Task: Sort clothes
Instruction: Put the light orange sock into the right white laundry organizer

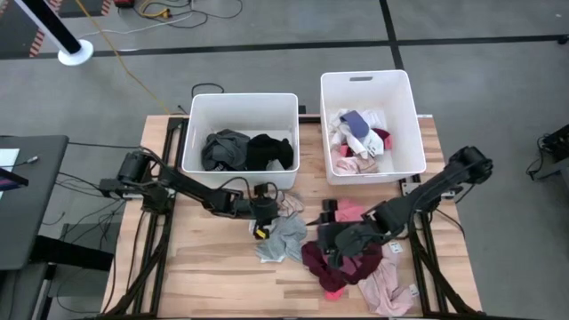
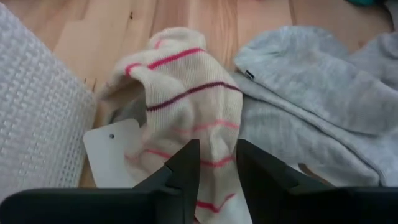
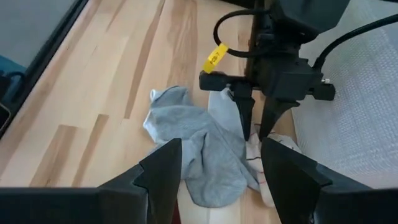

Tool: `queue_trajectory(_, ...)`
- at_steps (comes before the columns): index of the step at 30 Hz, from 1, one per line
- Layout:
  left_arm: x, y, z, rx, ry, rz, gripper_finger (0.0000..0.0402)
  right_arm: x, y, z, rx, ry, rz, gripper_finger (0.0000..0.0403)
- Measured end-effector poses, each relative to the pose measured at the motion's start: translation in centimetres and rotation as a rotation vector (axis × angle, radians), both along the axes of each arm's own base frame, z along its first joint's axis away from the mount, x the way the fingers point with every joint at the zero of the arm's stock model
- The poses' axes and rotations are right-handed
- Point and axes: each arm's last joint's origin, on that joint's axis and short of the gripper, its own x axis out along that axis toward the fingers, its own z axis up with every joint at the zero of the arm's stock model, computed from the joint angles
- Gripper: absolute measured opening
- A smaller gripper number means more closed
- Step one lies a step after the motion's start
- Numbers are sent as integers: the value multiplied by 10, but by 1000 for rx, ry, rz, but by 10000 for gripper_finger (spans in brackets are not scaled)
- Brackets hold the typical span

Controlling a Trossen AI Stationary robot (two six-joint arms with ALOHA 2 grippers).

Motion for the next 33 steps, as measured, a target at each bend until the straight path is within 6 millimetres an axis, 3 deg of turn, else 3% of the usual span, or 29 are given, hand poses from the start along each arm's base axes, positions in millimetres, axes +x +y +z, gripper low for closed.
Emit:
queue_trajectory(8, 0, 3, -6, 23, 31, 2, 69, 5, 6, 0, 26, -49, 9, 234)
queue_trajectory(13, 1, 2, -9, 59, 49, -39, 10, 6, 6, 2, 41, -69, 7, 234)
queue_trajectory(20, 2, -2, -5, 96, 20, -86, 2, 8, 7, 4, 55, -95, 6, 234)
queue_trajectory(25, 0, -7, 13, 120, -32, -127, 1, 9, 7, 3, 56, -96, 4, 234)
queue_trajectory(33, -17, -16, 70, 144, -186, -185, 1, 20, 6, -6, 18, -100, -2, 234)
